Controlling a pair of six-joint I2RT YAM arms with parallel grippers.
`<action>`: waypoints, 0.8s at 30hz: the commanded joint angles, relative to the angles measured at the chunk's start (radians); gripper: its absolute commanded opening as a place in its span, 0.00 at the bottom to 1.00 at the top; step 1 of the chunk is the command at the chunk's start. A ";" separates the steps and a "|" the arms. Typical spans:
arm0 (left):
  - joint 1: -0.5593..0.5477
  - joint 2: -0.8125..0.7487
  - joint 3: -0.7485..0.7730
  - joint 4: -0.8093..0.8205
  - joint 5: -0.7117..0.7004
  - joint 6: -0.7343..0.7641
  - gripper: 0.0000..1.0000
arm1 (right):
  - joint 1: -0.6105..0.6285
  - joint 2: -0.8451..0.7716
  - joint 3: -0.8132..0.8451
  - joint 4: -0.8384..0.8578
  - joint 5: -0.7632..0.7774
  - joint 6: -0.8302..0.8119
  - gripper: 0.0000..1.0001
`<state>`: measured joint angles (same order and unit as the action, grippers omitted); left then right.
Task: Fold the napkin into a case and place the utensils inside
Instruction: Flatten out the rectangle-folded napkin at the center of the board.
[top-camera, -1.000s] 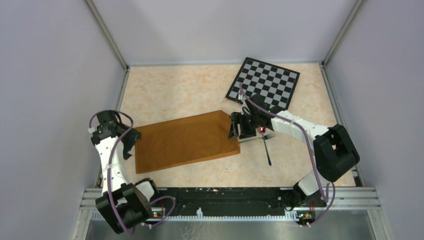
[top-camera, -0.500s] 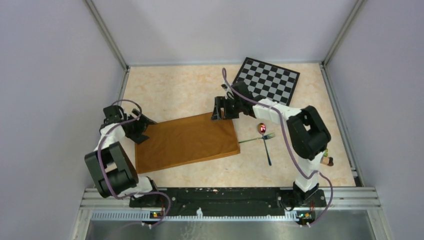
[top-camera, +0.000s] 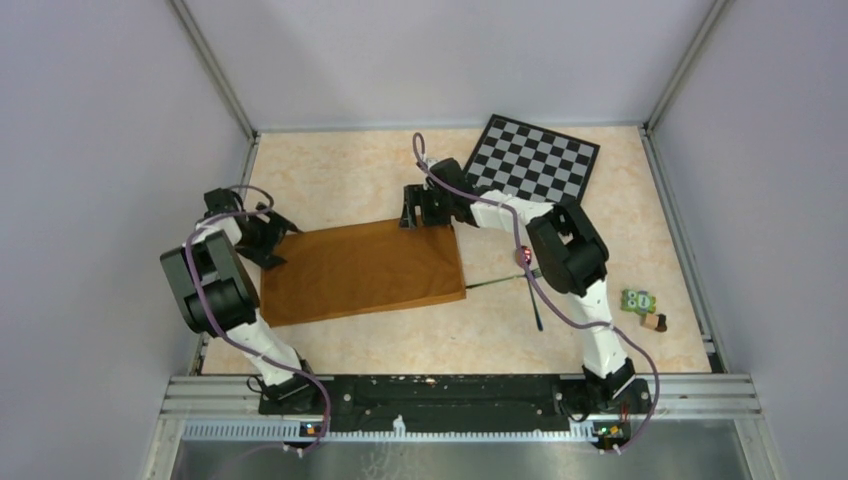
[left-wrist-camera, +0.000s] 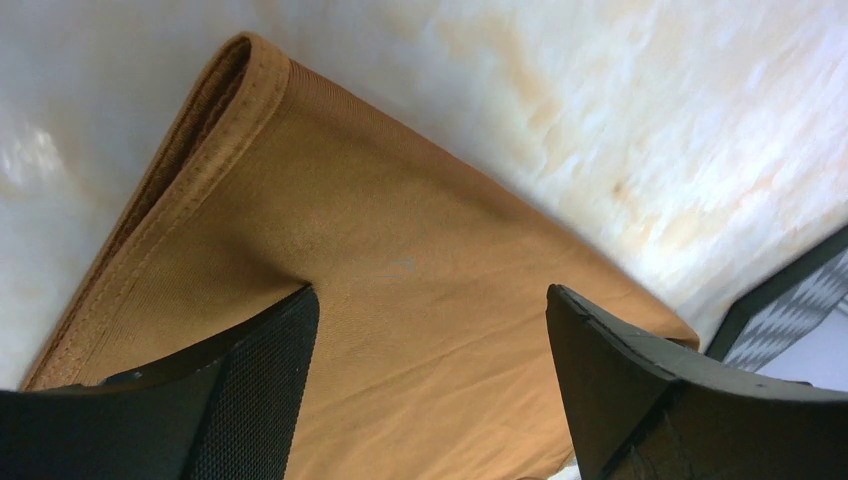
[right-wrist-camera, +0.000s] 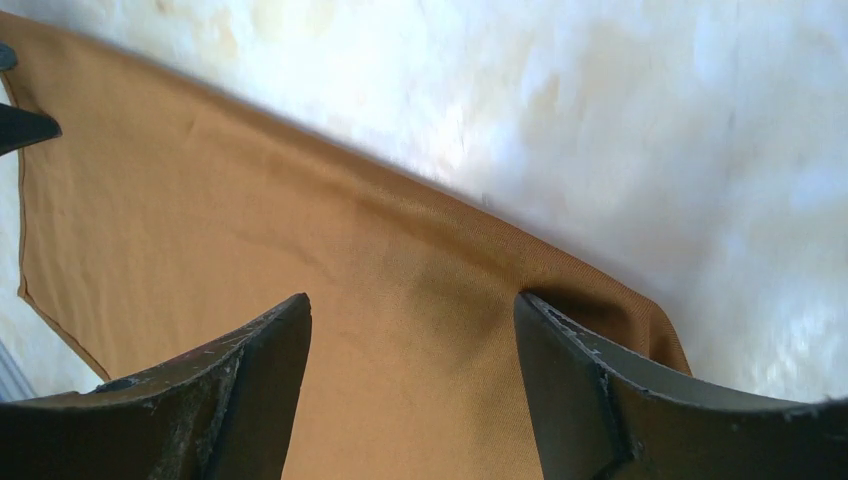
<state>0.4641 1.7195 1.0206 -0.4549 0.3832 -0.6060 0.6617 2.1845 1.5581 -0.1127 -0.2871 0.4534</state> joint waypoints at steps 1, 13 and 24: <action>0.007 0.119 0.123 -0.002 -0.155 0.080 0.89 | 0.017 0.103 0.165 -0.001 0.030 -0.041 0.73; -0.340 -0.183 0.073 0.026 -0.004 0.216 0.99 | -0.059 -0.222 0.018 -0.208 -0.126 0.010 0.72; -0.724 -0.154 -0.118 0.233 0.094 0.064 0.90 | -0.218 -0.175 -0.167 0.105 -0.377 0.161 0.70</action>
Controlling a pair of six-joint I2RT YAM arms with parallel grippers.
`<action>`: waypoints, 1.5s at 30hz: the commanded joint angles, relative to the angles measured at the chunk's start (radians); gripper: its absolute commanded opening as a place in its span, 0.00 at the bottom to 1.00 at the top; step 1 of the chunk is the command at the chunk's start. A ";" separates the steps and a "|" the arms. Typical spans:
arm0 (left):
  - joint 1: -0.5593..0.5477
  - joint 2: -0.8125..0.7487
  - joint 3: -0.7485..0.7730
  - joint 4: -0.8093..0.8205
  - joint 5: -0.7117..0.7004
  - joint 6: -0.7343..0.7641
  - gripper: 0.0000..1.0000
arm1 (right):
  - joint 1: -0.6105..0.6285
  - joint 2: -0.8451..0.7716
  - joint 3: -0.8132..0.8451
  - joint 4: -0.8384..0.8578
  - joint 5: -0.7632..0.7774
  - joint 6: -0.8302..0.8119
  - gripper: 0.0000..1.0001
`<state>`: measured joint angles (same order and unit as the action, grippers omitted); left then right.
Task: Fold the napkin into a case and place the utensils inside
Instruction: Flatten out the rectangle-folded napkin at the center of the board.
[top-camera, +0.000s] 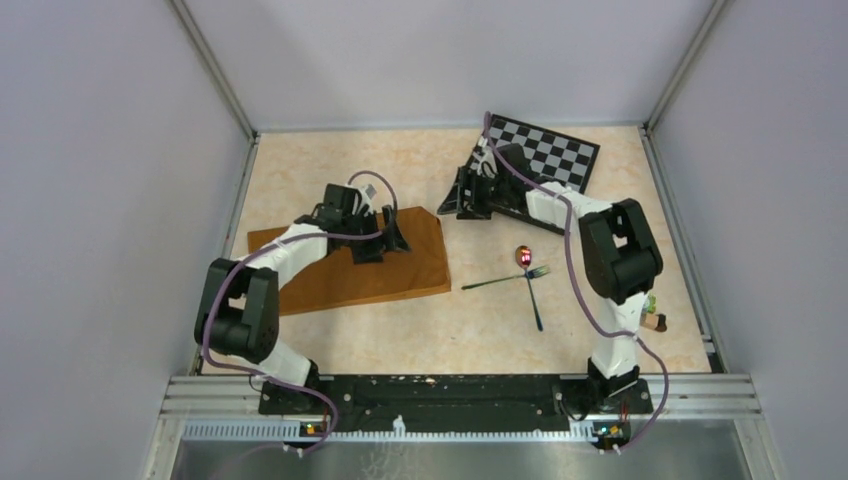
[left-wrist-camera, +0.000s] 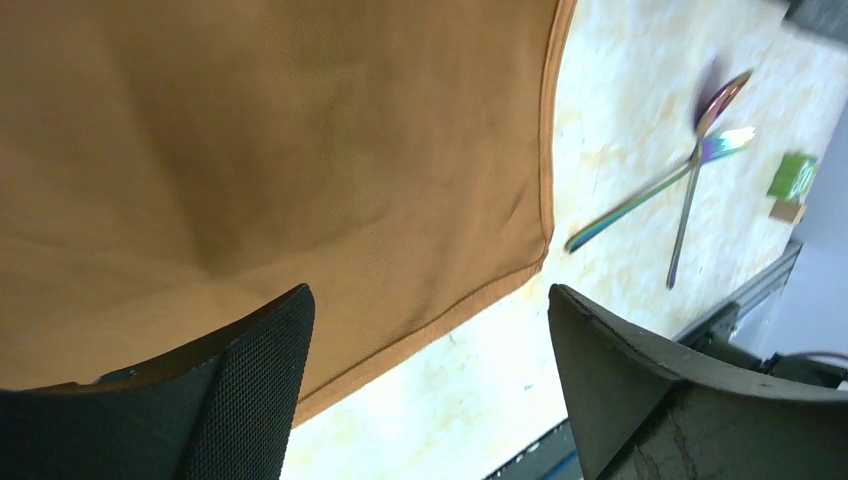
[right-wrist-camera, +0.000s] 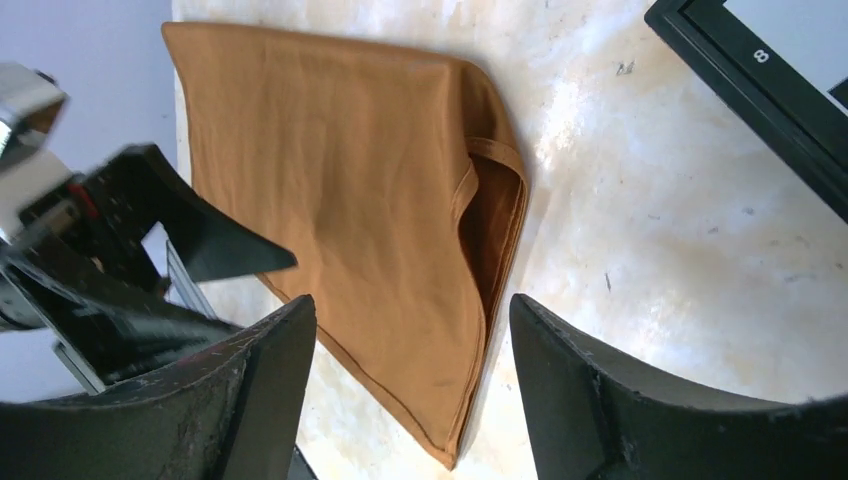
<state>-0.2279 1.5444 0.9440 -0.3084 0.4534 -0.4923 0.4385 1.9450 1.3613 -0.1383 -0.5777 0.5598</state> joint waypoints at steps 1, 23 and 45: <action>-0.037 0.030 -0.054 0.094 0.028 -0.056 0.90 | 0.005 0.090 0.040 0.144 -0.094 0.062 0.71; -0.044 0.082 -0.148 0.058 -0.106 -0.037 0.92 | 0.047 0.227 0.073 0.333 -0.106 0.204 0.62; -0.044 0.053 -0.219 0.064 -0.152 -0.040 0.94 | 0.035 0.172 0.019 0.838 -0.127 0.542 0.68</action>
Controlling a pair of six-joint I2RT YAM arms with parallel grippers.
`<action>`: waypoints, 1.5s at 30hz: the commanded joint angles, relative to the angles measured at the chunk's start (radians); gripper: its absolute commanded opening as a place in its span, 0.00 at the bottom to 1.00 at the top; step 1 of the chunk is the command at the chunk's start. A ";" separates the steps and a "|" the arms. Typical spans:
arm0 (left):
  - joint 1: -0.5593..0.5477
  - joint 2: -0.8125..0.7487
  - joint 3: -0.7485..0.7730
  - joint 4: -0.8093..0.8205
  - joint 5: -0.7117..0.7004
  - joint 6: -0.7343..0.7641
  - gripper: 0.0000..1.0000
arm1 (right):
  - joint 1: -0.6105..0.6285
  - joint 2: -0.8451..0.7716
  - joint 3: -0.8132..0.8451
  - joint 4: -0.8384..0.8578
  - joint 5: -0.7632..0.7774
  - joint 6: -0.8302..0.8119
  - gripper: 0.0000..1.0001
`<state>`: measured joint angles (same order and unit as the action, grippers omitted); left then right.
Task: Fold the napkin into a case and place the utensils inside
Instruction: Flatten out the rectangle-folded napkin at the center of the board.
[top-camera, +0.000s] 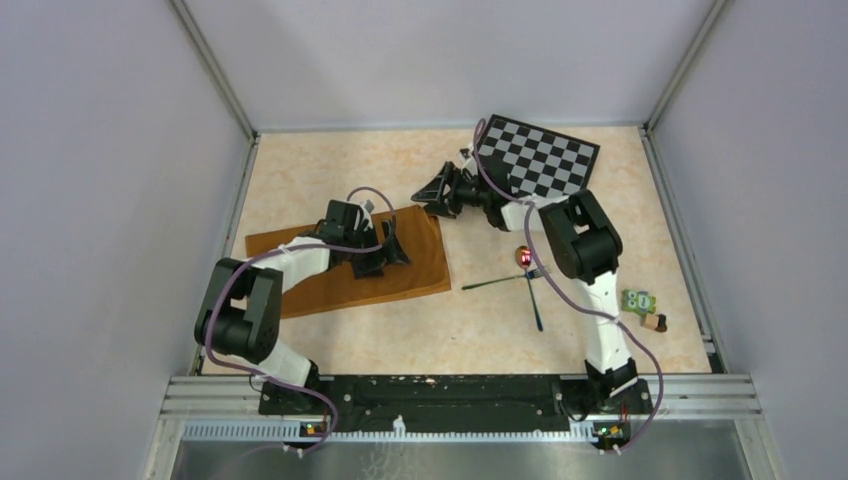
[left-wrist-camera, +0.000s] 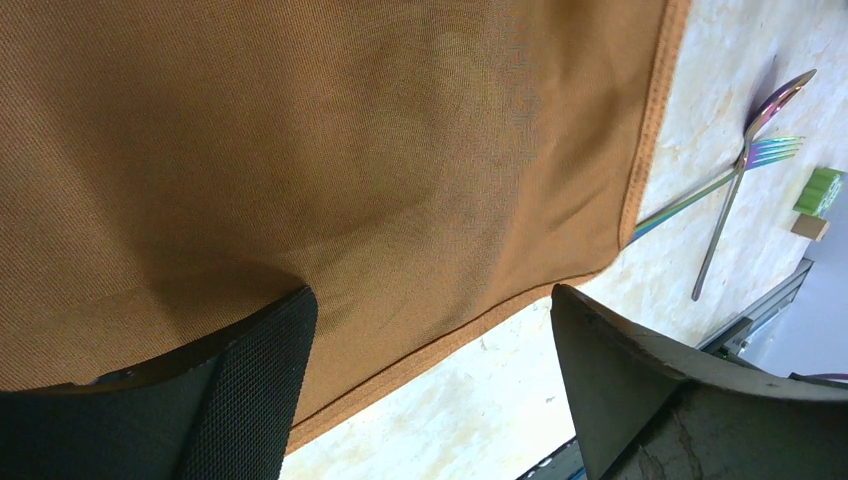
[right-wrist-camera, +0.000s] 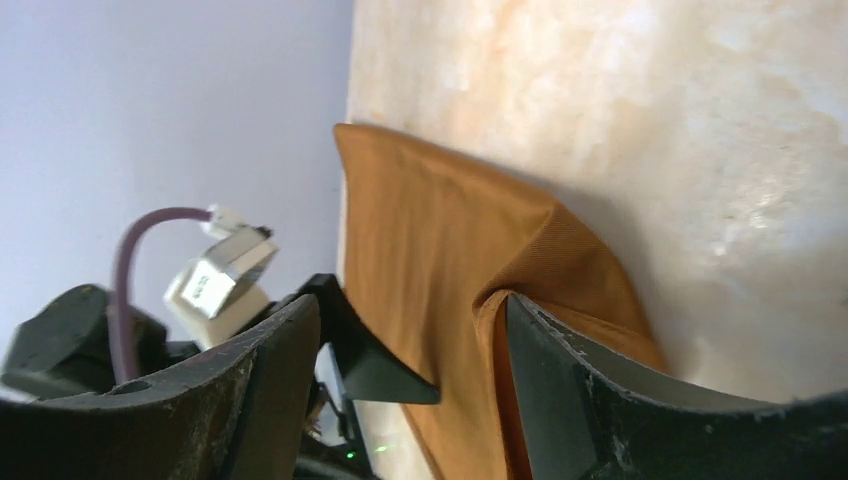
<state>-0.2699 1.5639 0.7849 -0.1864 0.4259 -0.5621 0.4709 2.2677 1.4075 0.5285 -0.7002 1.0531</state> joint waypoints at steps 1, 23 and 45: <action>-0.001 0.032 -0.061 -0.058 -0.128 0.031 0.94 | 0.011 -0.203 -0.053 0.143 0.008 0.013 0.68; -0.002 0.033 -0.075 -0.028 -0.092 0.010 0.94 | 0.013 -0.133 -0.098 -0.137 0.075 -0.176 0.73; -0.002 -0.200 -0.058 -0.081 -0.002 0.010 0.98 | 0.039 -0.336 -0.062 -0.757 0.108 -0.557 0.60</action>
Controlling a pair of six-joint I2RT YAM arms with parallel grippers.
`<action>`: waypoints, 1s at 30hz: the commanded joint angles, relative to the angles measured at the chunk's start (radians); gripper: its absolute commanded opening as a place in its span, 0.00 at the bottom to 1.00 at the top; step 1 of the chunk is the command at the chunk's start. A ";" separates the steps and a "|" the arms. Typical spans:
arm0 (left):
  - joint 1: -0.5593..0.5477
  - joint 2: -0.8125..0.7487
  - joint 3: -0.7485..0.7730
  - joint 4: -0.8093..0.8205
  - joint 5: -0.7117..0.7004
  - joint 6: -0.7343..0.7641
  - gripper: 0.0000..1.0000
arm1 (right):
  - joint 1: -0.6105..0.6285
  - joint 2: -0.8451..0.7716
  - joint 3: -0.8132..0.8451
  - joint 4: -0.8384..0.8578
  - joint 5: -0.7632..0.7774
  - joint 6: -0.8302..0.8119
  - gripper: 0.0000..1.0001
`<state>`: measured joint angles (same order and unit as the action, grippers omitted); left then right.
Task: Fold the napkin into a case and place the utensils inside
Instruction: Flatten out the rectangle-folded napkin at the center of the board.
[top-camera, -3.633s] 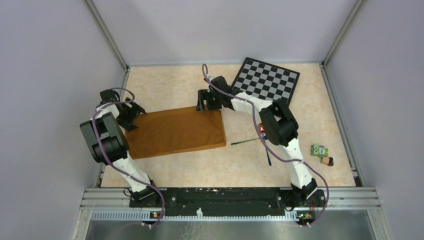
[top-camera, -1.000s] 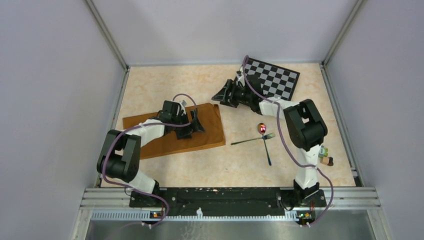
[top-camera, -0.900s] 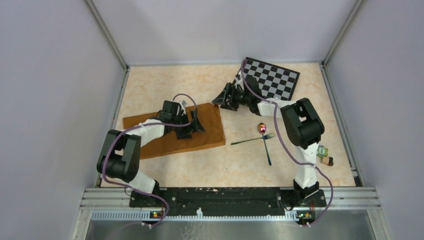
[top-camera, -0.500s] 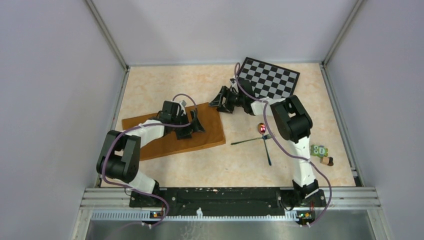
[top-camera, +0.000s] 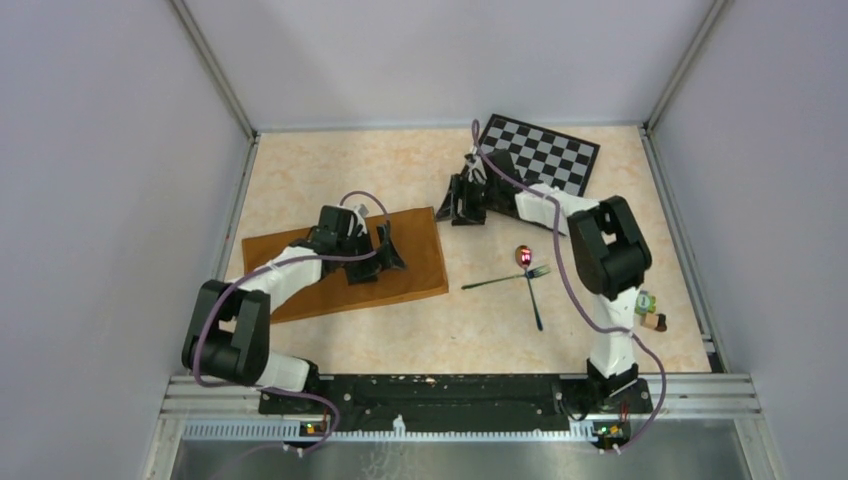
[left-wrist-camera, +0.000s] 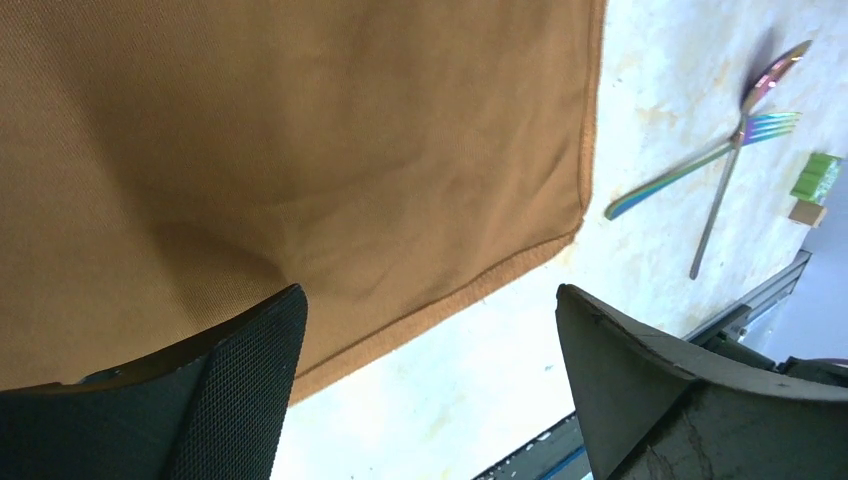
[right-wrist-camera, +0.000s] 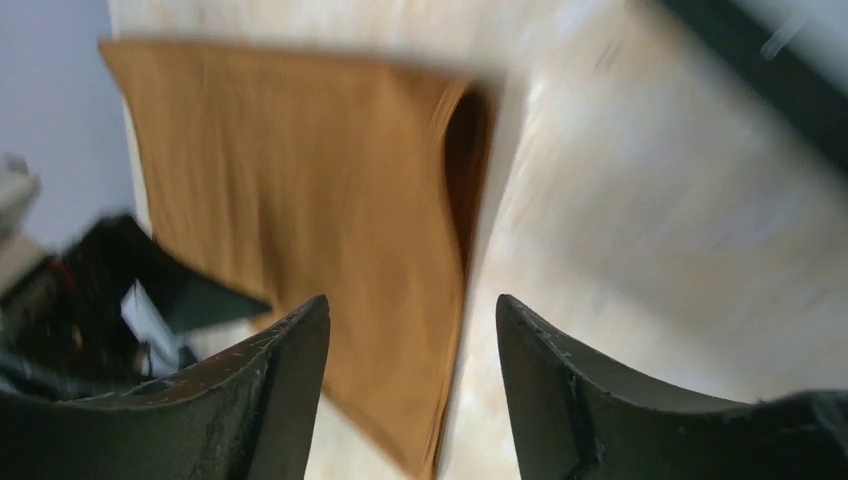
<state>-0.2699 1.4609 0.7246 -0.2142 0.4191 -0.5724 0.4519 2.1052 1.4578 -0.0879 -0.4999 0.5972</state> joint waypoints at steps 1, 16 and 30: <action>-0.002 -0.112 0.004 -0.059 0.006 0.023 0.98 | 0.067 -0.200 -0.169 -0.133 -0.104 -0.084 0.57; -0.002 -0.188 -0.037 -0.059 0.034 0.007 0.98 | 0.252 -0.269 -0.250 -0.330 0.273 -0.045 0.33; 0.001 -0.246 -0.021 -0.096 -0.004 0.017 0.98 | 0.374 -0.201 -0.140 -0.468 0.566 0.007 0.29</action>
<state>-0.2699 1.2495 0.6930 -0.3164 0.4252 -0.5728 0.8082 1.8904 1.2598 -0.5228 -0.0116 0.5900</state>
